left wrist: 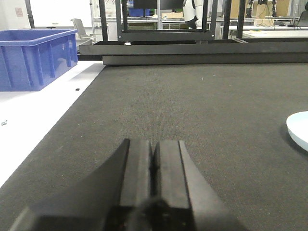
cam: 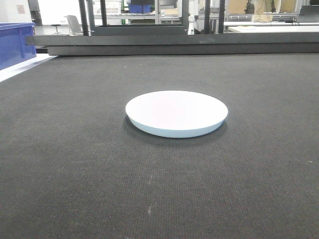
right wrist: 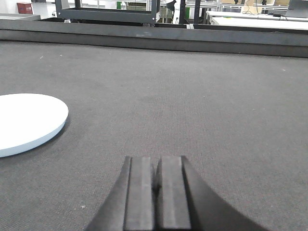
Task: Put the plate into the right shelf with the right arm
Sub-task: 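Lower the right gripper toward the white plate's rim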
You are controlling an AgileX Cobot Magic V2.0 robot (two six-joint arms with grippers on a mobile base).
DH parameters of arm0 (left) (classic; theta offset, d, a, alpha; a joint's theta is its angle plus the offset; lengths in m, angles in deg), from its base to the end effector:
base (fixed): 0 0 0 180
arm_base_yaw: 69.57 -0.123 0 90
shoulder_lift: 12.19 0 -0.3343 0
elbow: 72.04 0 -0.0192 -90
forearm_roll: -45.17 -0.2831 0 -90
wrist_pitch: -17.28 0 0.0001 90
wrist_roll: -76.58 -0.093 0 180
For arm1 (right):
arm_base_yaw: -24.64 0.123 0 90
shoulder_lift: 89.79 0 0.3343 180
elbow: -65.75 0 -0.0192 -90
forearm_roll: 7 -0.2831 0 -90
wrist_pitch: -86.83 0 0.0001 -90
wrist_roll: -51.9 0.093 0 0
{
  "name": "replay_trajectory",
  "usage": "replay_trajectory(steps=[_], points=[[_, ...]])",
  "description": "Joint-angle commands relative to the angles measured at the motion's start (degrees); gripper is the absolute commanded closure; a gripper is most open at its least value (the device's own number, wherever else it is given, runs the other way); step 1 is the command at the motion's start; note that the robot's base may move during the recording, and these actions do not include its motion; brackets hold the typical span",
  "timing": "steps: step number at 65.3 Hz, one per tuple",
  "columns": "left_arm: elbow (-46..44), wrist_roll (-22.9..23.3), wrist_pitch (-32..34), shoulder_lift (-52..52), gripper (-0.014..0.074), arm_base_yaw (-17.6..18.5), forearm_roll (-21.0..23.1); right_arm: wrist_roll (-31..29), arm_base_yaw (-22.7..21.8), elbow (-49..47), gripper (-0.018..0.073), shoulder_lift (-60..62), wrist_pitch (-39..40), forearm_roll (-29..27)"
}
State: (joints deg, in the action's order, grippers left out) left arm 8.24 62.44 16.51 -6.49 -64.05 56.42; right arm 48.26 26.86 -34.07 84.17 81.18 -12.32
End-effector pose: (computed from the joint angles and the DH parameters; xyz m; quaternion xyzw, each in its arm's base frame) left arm 0.0410 -0.0042 0.2004 0.0513 0.6848 -0.0176 0.7268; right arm 0.0417 0.0025 0.1929 -0.0067 0.7184 0.0268 0.6951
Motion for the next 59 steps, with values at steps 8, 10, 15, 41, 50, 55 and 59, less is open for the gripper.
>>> replay_trajectory(steps=[8, 10, 15, 41, 50, 55, 59], points=[[0.3, 0.1, 5.0, -0.7, 0.0643, 0.3, 0.1, -0.3, 0.0, -0.6, 0.0505, 0.8, 5.2, 0.5], [0.3, 0.1, 5.0, -0.7, 0.0643, 0.3, 0.1, -0.3, 0.0, -0.6, 0.0505, 0.8, 5.2, 0.5], [0.3, 0.1, 5.0, -0.7, 0.0643, 0.3, 0.1, -0.3, 0.0, -0.6, 0.0505, 0.8, 5.2, 0.5], [0.3, 0.1, 5.0, -0.7, 0.0643, 0.3, 0.1, -0.3, 0.0, -0.6, 0.0505, 0.8, 5.3, 0.5], [0.3, 0.1, 5.0, -0.7, 0.0643, 0.3, 0.1, -0.3, 0.0, -2.5, 0.0505, 0.8, 8.6, 0.5], [0.3, 0.1, 5.0, -0.7, 0.0643, 0.3, 0.1, -0.3, 0.0, -7.6, 0.0505, 0.3, 5.6, 0.5], [0.3, 0.1, 5.0, -0.7, 0.0643, 0.3, 0.1, -0.3, 0.0, -13.2, 0.0504, -1.3, 0.5, 0.5]])
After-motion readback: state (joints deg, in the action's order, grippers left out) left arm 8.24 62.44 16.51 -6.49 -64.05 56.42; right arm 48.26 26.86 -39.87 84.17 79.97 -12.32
